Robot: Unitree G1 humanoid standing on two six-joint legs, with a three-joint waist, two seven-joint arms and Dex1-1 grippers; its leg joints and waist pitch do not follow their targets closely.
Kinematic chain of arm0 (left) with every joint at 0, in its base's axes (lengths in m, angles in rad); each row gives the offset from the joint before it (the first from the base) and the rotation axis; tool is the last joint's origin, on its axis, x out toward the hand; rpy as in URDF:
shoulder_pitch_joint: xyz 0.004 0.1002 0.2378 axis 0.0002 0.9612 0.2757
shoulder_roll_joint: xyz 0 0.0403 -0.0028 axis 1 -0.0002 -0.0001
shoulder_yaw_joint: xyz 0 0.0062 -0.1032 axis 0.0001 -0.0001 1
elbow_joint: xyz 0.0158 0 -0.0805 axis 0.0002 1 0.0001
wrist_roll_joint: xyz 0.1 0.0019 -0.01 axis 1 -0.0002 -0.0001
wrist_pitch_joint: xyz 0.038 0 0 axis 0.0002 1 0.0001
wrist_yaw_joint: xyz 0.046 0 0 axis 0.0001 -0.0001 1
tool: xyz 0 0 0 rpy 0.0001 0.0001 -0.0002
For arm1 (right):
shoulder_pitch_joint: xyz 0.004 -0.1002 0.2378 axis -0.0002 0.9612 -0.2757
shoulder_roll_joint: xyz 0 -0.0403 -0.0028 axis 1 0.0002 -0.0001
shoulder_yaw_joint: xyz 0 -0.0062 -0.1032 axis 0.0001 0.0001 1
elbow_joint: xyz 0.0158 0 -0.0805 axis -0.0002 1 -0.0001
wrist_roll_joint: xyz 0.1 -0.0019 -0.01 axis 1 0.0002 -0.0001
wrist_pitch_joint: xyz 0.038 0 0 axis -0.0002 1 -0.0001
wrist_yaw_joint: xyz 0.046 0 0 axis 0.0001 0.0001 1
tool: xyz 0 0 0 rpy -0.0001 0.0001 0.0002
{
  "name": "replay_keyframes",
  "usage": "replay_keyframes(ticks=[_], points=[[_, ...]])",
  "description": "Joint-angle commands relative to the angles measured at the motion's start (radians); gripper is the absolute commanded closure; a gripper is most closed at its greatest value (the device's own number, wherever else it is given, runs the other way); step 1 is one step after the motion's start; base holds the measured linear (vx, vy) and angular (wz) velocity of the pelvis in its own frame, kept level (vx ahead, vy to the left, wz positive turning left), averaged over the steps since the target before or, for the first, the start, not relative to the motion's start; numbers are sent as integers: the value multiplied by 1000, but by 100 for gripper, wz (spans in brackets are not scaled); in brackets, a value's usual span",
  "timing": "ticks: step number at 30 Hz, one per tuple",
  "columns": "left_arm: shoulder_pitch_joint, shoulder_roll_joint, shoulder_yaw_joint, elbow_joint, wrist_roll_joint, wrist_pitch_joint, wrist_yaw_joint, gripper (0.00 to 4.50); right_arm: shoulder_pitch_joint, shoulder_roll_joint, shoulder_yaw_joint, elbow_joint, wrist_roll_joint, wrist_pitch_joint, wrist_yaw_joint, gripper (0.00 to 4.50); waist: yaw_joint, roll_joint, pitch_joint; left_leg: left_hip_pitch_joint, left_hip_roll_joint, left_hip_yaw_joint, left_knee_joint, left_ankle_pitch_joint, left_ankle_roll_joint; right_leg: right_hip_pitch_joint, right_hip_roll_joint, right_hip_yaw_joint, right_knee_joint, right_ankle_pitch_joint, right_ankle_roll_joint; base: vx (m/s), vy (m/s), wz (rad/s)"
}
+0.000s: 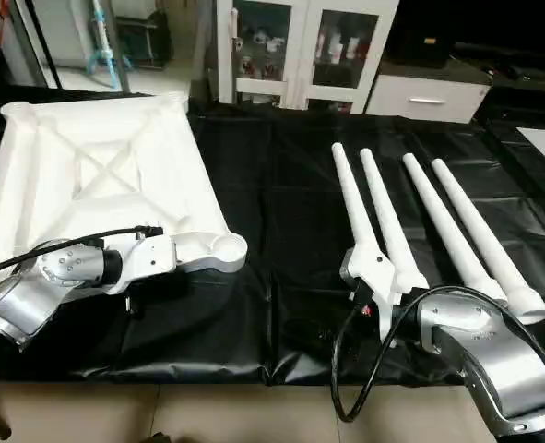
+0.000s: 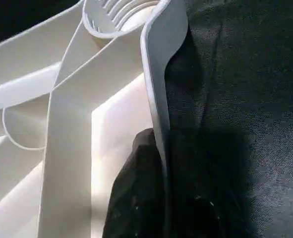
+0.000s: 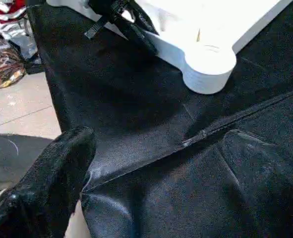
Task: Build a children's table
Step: Move to table, then pick table leg
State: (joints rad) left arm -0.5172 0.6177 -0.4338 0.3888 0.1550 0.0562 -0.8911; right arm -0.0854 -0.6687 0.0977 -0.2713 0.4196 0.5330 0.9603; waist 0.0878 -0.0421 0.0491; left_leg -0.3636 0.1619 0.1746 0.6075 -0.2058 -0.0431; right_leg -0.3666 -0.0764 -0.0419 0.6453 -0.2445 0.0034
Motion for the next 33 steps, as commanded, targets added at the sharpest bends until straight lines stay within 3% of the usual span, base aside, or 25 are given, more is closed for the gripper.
replay_keyframes(ticks=[1, 2, 5, 6, 9, 13, 17, 19, 21, 22, 23, 24, 26, 27, 28, 30, 33], points=[[24, -1, 26, -21, -22, 55, -19, 393, -2, 0, -17, -5, -2, -6, -11, 0, 3, 1, -45, 14, 76, -31, -89, -197, -4, 20, -86, 50, -89, -134, -207, 0, 0, 0], [32, 2, 40, -53, -51, 78, -44, 379, -3, 2, -18, -3, -1, -5, -13, 0, 1, -4, -46, 12, 75, -30, -89, -187, -2, 22, -85, 50, -88, -124, -210, 0, 0, 0], [42, 14, 53, -92, -79, 81, -70, 343, -6, 4, -19, 0, 4, -4, -16, 0, 0, 0, -51, 12, 76, -28, -83, -134, 18, 22, -83, 48, -77, -27, -230, 0, 0, 0], [45, 17, 59, -102, -90, 88, -81, 334, -7, 6, -19, 0, 5, -3, -16, 0, 2, -4, -52, 13, 75, -26, -80, -106, 31, 22, -80, 47, -74, 20, -238, 0, 0, 0], [61, 43, 85, -160, -132, 124, -119, 326, -14, 15, -31, -7, 24, 7, -20, 0, 5, 0, -55, 12, 74, -24, -76, -59, 56, 24, -78, 45, -66, 100, -257, 0, 0, 0], [91, 76, 149, -263, -182, 175, -133, 291, -20, 31, -68, -24, 68, 26, -32, 0, 5, -1, -50, 12, 75, -23, -79, -92, 54, 24, -81, 45, -69, 56, -267, 0, 0, 0], [106, 76, 213, -367, -237, 214, -124, 254, -39, 54, -101, -24, 92, 44, -68, 0, 4, -2, -46, 14, 77, -22, -85, -133, 25, 22, -80, 45, -75, -23, -257, 0, 0, 0], [103, 42, 241, -395, -265, 235, -85, 254, -59, 70, -103, -12, 72, 52, -112, 0, 1, -2, -45, 13, 75, -21, -85, -136, 14, 21, -79, 46, -75, -36, -252, 0, 0, 0], [93, -60, 301, -417, -323, 272, 27, 254, -117, 112, -101, 43, -13, 53, -238, 0, -2, 0, -46, 13, 71, -20, -83, -118, -9, 20, -76, 45, -74, -28, -258, 0, 0, 0], [93, -60, 301, -417, -323, 272, 27, 254, -117, 112, -101, 43, -13, 53, -238, 0, -2, -2, -46, 13, 72, -20, -83, -120, -14, 20, -78, 45, -75, -30, -261, 0, 0, 0], [91, -178, 346, -411, -324, 292, 187, 254, -188, 157, -108, 126, -76, 89, -377, 0, 2, 10, -49, 14, 70, -20, -80, -113, -22, 22, -78, 47, -73, -23, -254, 0, 0, 0], [97, -230, 362, -412, -320, 299, 254, 254, -212, 173, -112, 152, -86, 97, -412, 0, -11, 4, -47, 13, 70, -20, -80, -120, -37, 22, -75, 46, -75, -13, -271, 0, 0, 0], [109, -300, 382, -415, -320, 330, 338, 254, -247, 199, -118, 188, -87, 107, -449, 0, -4, 2, -53, 12, 67, -17, -74, -112, -30, 29, -77, 50, -77, 4, -263, 0, 0, 0], [112, -308, 384, -417, -321, 340, 347, 254, -251, 202, -118, 192, -85, 110, -452, 0, -1, 1, -54, 7, 66, -19, -74, -90, -18, 35, -74, 51, -74, 34, -245, 0, 0, 0], [136, -322, 351, -427, -292, 312, 360, 254, -297, 220, -110, 257, -123, 119, -513, 0, 0, 10, -55, 8, 65, -20, -73, -80, -13, 33, -73, 50, -72, 51, -237, 0, 0, 0], [154, -323, 324, -448, -289, 309, 339, 254, -329, 235, -116, 304, -133, 134, -552, 0, -8, 2, -58, 5, 62, -20, -71, -40, -5, 35, -67, 48, -70, 91, -228, 0, 0, 0], [168, -320, 299, -470, -291, 307, 311, 254, -360, 246, -117, 349, -151, 147, -582, 0, -8, 4, -59, 5, 61, -17, -70, -18, 3, 34, -63, 47, -68, 109, -231, 0, 0, 0]])
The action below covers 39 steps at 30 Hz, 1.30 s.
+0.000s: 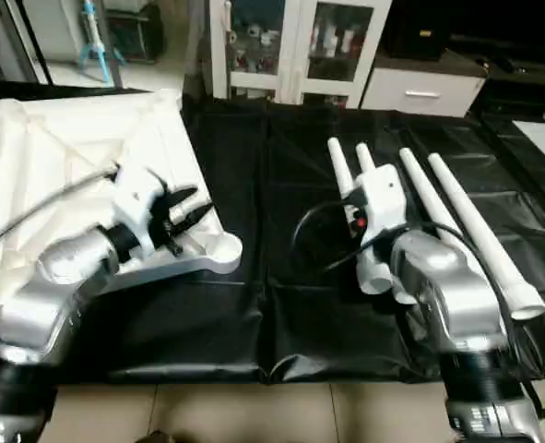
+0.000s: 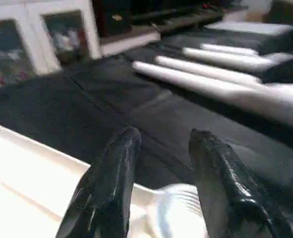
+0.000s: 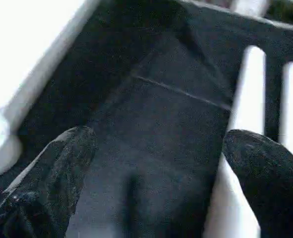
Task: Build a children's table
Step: Pick table leg
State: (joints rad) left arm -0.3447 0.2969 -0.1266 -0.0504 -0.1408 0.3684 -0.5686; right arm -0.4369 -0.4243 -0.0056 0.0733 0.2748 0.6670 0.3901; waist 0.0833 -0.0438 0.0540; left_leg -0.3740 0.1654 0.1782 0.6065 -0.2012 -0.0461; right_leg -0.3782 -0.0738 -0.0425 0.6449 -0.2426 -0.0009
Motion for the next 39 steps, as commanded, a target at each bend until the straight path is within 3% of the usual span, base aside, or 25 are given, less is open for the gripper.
replay_keyframes(ticks=[1, 2, 3, 5, 9, 15, 19, 25, 34, 35, 39], points=[[6, 22, -47, -58, 4, -1, -62, 254, -47, 9, -17, 63, -20, 36, -40, 0, 0, 5, -67, 18, 59, -21, -66, -6, 13, 43, -67, 47, -63, 135, -232, 0, 0, 0], [9, 67, -100, -110, -11, 32, -154, 254, -127, 11, -20, 190, -40, 82, -68, 0, -5, -6, -66, 17, 59, -20, -68, -4, 17, 43, -65, 45, -63, 125, -236, 0, 0, 0], [6, 86, -115, -126, -20, 45, -184, 254, -154, 11, -23, 232, -39, 105, -72, 0, -6, -8, -65, 20, 57, -16, -68, -14, 15, 39, -63, 44, -65, 85, -244, 0, 0, 0], [-1, 123, -134, -144, -29, 49, -228, 254, -190, 2, -19, 300, -50, 114, -77, 0, -5, 1, -61, 21, 57, -12, -67, -27, -1, 36, -63, 46, -63, 68, -244, 0, 0, 0], [-10, 163, -154, -161, -36, 51, -291, 254, -232, -10, -22, 389, -44, 134, -52, 0, -1, -7, -63, 21, 57, -10, -66, -9, -1, 40, -63, 47, -60, 96, -232, 0, 0, 0], [-37, 200, -181, -182, -35, 64, -341, 254, -296, -20, -17, 537, -51, 186, -10, 0, -2, -7, -64, 19, 56, -8, -65, -5, -2, 42, -64, 46, -58, 104, -250, 0, 0, 0], [-39, 206, -184, -201, -53, 81, -360, 254, -304, -22, -19, 576, -63, 194, -25, 0, -1, -6, -65, 18, 55, -6, -62, 23, 2, 43, -64, 47, -55, 139, -254, 0, 0, 0], [-38, 217, -194, -209, -55, 87, -383, 254, -306, -27, -14, 626, -63, 207, 5, 0, -1, 2, -66, 19, 56, -6, -62, -5, -7, 43, -63, 46, -56, 131, -264, 0, 0, 0], [-33, 230, -202, -219, -52, 101, -395, 254, -310, -26, -18, 668, -54, 220, 43, 0, 0, -7, -67, 18, 57, -6, -61, 7, 0, 45, -64, 45, -56, 136, -271, 0, 0, 0], [-31, 231, -202, -222, -53, 102, -395, 249, -311, -26, -17, 672, -55, 219, 44, 27, 0, -6, -67, 18, 57, -6, -61, 6, 1, 45, -65, 45, -55, 133, -272, 0, 0, 0], [-29, 235, -202, -226, -55, 104, -395, 249, -316, -24, -19, 684, -58, 215, 49, 52, 1, -6, -66, 18, 57, -5, -60, 10, 2, 44, -64, 45, -55, 130, -274, 0, 0, 0]])
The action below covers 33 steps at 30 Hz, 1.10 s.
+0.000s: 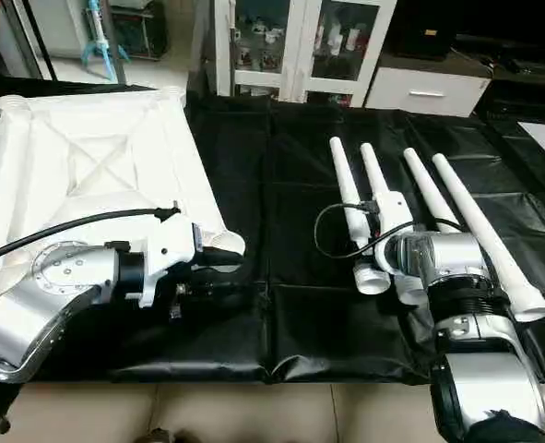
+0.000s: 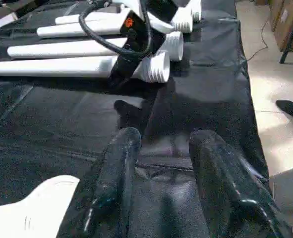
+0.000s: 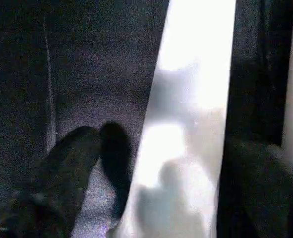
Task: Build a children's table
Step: Pick table leg
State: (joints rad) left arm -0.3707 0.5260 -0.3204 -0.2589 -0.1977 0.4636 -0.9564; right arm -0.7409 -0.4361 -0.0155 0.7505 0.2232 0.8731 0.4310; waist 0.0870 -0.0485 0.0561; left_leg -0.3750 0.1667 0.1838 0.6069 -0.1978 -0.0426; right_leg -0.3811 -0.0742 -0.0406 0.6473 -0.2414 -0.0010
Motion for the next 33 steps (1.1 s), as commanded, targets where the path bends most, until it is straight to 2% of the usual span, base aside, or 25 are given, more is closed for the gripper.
replay_keyframes(ticks=[1, 3, 11, 13, 15, 23, 26, 28, 29, 33], points=[[-3, 6, -8, -19, 1, 10, -8, 249, -14, -12, -10, 11, -7, 8, 9, 52, -3, -1, -68, 19, 56, -10, -61, 5, -1, 47, -63, 44, -57, 129, -274, 0, 0, 0], [-2, 7, -7, -20, 0, 11, -8, 249, -19, -10, -13, 21, -9, 6, 12, 83, -3, -3, -69, 19, 56, -10, -61, 8, 1, 47, -64, 44, -57, 128, -272, 0, 0, 0], [-2, 9, -8, -25, 0, 14, -3, 249, -23, -4, -15, 41, -8, 7, 18, 132, -2, -6, -69, 19, 56, -10, -60, 12, 5, 47, -64, 43, -56, 121, -271, 0, 0, 0], [-3, 8, -7, -26, -2, 17, -2, 249, -24, -4, -16, 47, -8, 7, 19, 157, -2, -6, -69, 18, 55, -10, -60, 14, 6, 47, -64, 43, -56, 123, -272, 0, 0, 0], [-2, 6, -4, -28, -6, 24, 5, 249, -25, 0, -21, 62, -8, 4, 18, 172, -2, -10, -69, 18, 56, -9, -60, 14, 8, 47, -64, 43, -57, 119, -271, 0, 0, 0], [6, 7, 1, -33, 2, 35, 25, 249, -14, 15, -36, 78, -6, -12, 3, 243, -1, -9, -69, 19, 56, -10, -61, 7, 3, 45, -65, 43, -58, 110, -267, 0, 0, 0], [-5, -8, 22, -14, 6, 45, 59, 215, -12, 18, -52, 49, 5, -39, 5, 255, -2, -11, -69, 20, 58, -10, -62, -10, -7, 45, -65, 43, -58, 97, -264, 0, 0, 0], [-36, -54, 73, 24, -2, 83, 134, 212, -7, 21, -64, -3, 18, -62, 15, 256, -2, -13, -68, 20, 57, -10, -62, -8, -7, 45, -65, 43, -59, 97, -265, 0, 0, 0], [-60, -89, 113, 49, -14, 113, 187, 188, -4, 21, -69, -34, 25, -68, 19, 257, -2, -12, -69, 20, 57, -9, -61, -12, -9, 46, -65, 44, -60, 100, -264, 0, 0, 0], [-146, -233, 271, 129, -98, 203, 369, 163, 23, 27, -80, -164, 40, -107, 22, 259, 4, -23, -70, 18, 57, -12, -61, -9, 5, 51, -69, 43, -62, 108, -266, 0, 0, 0]])
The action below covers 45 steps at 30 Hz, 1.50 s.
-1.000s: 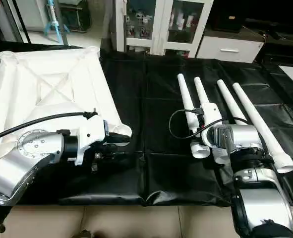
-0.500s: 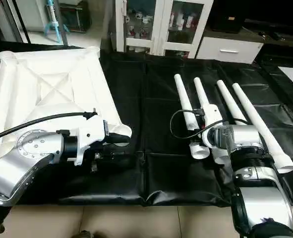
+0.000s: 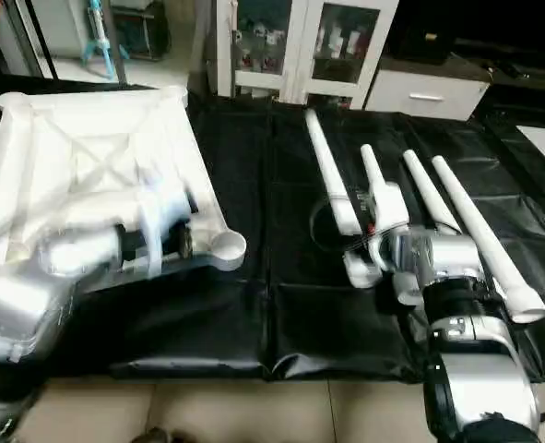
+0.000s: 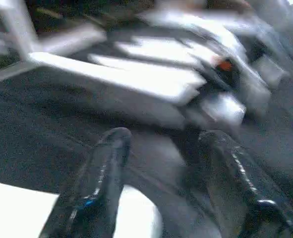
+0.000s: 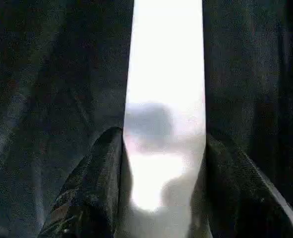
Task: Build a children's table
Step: Pick table leg
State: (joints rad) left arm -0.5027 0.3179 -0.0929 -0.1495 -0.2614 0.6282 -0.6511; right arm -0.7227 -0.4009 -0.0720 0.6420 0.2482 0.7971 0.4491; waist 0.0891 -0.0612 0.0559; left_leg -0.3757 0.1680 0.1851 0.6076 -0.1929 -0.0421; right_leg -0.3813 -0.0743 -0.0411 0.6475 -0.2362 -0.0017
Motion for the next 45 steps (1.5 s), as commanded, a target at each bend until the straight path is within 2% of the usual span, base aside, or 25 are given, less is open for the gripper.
replay_keyframes(ticks=[1, 2, 3, 4, 5, 7, 9, 11, 13, 16, 18, 20, 29, 34, 35, 38, 40, 41, 43, 45], points=[[-35, -61, 80, 38, -57, 58, 112, 151, 14, -6, -23, -92, 17, -44, 5, 259, 2, -10, -68, 17, 54, -12, -61, -16, 4, 51, -67, 44, -61, 102, -264, 0, 0, 0], [-57, -97, 119, 57, -87, 77, 156, 140, 29, -4, -13, -142, 19, -44, 14, 259, 3, -17, -68, 16, 55, -12, -61, -17, 10, 52, -69, 44, -64, 100, -264, 0, 0, 0], [-74, -124, 147, 70, -117, 93, 182, 134, 45, -1, -3, -195, 18, -57, 23, 259, 6, -14, -68, 16, 55, -13, -60, -9, 16, 53, -69, 45, -63, 109, -262, 0, 0, 0], [-88, -145, 169, 79, -143, 109, 202, 134, 60, 4, 6, -247, 18, -77, 30, 259, 7, -15, -70, 18, 57, -15, -59, -7, 20, 51, -72, 44, -62, 112, -263, 0, 0, 0], [-101, -166, 188, 86, -173, 116, 215, 128, 78, 15, 7, -310, 30, -97, 40, 259, 9, -22, -70, 17, 57, -14, -59, 3, 30, 50, -70, 44, -62, 123, -261, 0, 0, 0], [-127, -208, 228, 95, -223, 144, 236, 107, 110, 29, 23, -417, 23, -164, 44, 259, 10, -20, -71, 15, 58, -16, -57, 29, 42, 50, -70, 44, -57, 163, -261, 0, 0, 0], [-157, -251, 270, 102, -254, 181, 260, 88, 144, 33, 56, -509, 5, -228, 53, 259, 13, -22, -74, 19, 59, -16, -52, 61, 60, 47, -69, 43, -53, 210, -268, 0, 0, 0], [-185, -276, 293, 125, -253, 203, 296, 74, 164, 45, 79, -569, -6, -271, 53, 259, 13, -25, -69, 14, 58, -16, -53, 50, 72, 48, -70, 43, -57, 190, -266, 0, 0, 0], [-209, -305, 336, 145, -295, 220, 336, 49, 173, 47, 104, -605, -20, -277, 54, 259, 13, -20, -66, 16, 59, -17, -56, 28, 68, 46, -71, 43, -60, 150, -259, 0, 0, 0], [-225, -313, 355, 158, -322, 230, 359, 37, 180, 53, 117, -632, -24, -282, 61, 259, 14, -26, -64, 16, 59, -19, -58, 3, 55, 46, -70, 43, -64, 114, -251, 0, 0, 0], [-234, -318, 366, 166, -343, 230, 368, 6, 185, 60, 126, -649, -25, -288, 64, 259, 17, -24, -63, 19, 58, -18, -59, -10, 44, 44, -68, 43, -67, 90, -237, 0, 0, 0], [-256, -337, 403, 170, -378, 241, 388, 0, 201, 61, 158, -684, -29, -300, 79, 259, 18, -23, -64, 17, 59, -20, -60, -1, 36, 45, -68, 43, -65, 103, -229, 0, 0, 0], [-282, -354, 420, 192, -403, 236, 423, 0, 221, 50, 232, -749, -41, -304, 136, 259, 21, -27, -63, 17, 59, -22, -59, -1, 33, 46, -69, 44, -64, 121, -213, 0, 0, 0], [-292, -363, 426, 196, -419, 238, 428, 0, 225, 46, 258, -756, -59, -309, 136, 259, 20, -27, -62, 18, 60, -23, -62, -16, 18, 45, -70, 44, -67, 103, -211, 0, 0, 0], [-293, -365, 428, 197, -421, 239, 430, 36, 222, 48, 257, -752, -61, -308, 130, 259, 21, -27, -62, 18, 59, -22, -61, -17, 16, 45, -71, 45, -66, 105, -212, 0, 0, 0], [-300, -373, 444, 214, -427, 238, 462, 41, 214, 52, 259, -742, -84, -316, 112, 259, 20, -28, -62, 18, 59, -22, -62, -22, 13, 44, -70, 44, -68, 98, -206, 0, 0, 0], [-300, -369, 444, 220, -432, 236, 467, 56, 210, 52, 267, -737, -100, -326, 101, 259, 21, -28, -62, 18, 59, -23, -62, -23, 11, 45, -71, 45, -68, 91, -202, 0, 0, 0], [-300, -369, 445, 221, -434, 236, 470, 79, 209, 52, 269, -735, -105, -329, 97, 259, 20, -28, -62, 18, 59, -23, -62, -19, 9, 44, -70, 44, -68, 93, -200, 0, 0, 0], [-298, -368, 444, 223, -432, 234, 473, 79, 208, 55, 269, -734, -110, -335, 94, 259, 20, -28, -62, 18, 59, -23, -62, -23, 8, 45, -71, 44, -68, 89, -197, 0, 0, 0], [-296, -367, 441, 226, -427, 227, 479, 103, 205, 63, 268, -735, -110, -336, 90, 259, 20, -28, -62, 18, 59, -23, -62, -25, 7, 44, -70, 44, -68, 87, -194, 0, 0, 0]])
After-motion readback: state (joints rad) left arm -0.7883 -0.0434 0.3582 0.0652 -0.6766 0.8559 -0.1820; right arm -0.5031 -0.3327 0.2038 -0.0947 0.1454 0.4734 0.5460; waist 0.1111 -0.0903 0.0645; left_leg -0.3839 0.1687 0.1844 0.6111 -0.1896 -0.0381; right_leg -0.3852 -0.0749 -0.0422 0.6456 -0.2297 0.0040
